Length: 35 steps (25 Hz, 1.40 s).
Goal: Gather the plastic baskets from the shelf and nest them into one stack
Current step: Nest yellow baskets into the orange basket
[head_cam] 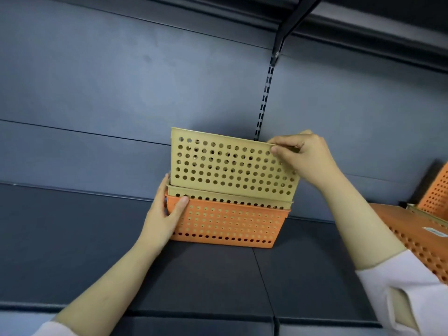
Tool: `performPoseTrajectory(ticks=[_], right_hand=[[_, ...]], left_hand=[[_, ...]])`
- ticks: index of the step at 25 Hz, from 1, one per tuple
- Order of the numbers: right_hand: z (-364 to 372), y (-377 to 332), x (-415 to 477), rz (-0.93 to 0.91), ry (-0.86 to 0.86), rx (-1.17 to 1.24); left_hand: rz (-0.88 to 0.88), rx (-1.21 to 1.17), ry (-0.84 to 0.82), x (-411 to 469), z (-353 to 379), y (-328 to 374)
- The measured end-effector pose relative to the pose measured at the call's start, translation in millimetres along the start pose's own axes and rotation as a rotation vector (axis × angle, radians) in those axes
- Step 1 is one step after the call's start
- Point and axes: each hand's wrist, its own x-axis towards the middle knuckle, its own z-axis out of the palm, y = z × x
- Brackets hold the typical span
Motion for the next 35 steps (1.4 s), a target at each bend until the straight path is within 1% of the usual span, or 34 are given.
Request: performPoseTrajectory(ticks=[3,5,10,12,16,19,22,24,26,29,32,35], right_hand=[[14,12,6,0.048,0.035,0.115],[21,18,9,0.062,0.072,0.126],[31,28,14,-0.025,0.101,0.081],[37,30,10,-0.042,0.111,0.098],[53,46,-20,0.027,0.082,0.164],[67,64,-52,0.031,0.063,0.126],[87,79,-75,0.104,0.136,0.102],[98,80,-82,0.206,0.177,0.228],[104,83,-85,0.264,0.167,0.37],[108,90,-87,0.245,0.176,0.436],[107,94,-88,0.245,0.167,0.433],[103,91,-90,0.254,0.178,0.329]], left_hand=[[0.002,-0.009,0.037,5,2,-4],[-0.006,-0.009,0.053,7,4,-5],[-0.027,0.003,0.052,12,5,-4],[-0.029,-0.001,0.051,12,5,-6],[-0.028,0.007,0.043,13,4,-10],[-0.041,0.009,0.037,13,4,-11],[-0.052,0.023,0.043,15,6,-12],[-0.051,0.024,0.042,15,5,-14],[-0.048,0.015,0.022,17,6,-17],[-0.087,-0.009,-0.035,17,8,-21],[-0.112,-0.02,-0.092,16,9,-23],[-0.121,-0.037,-0.11,15,10,-24]])
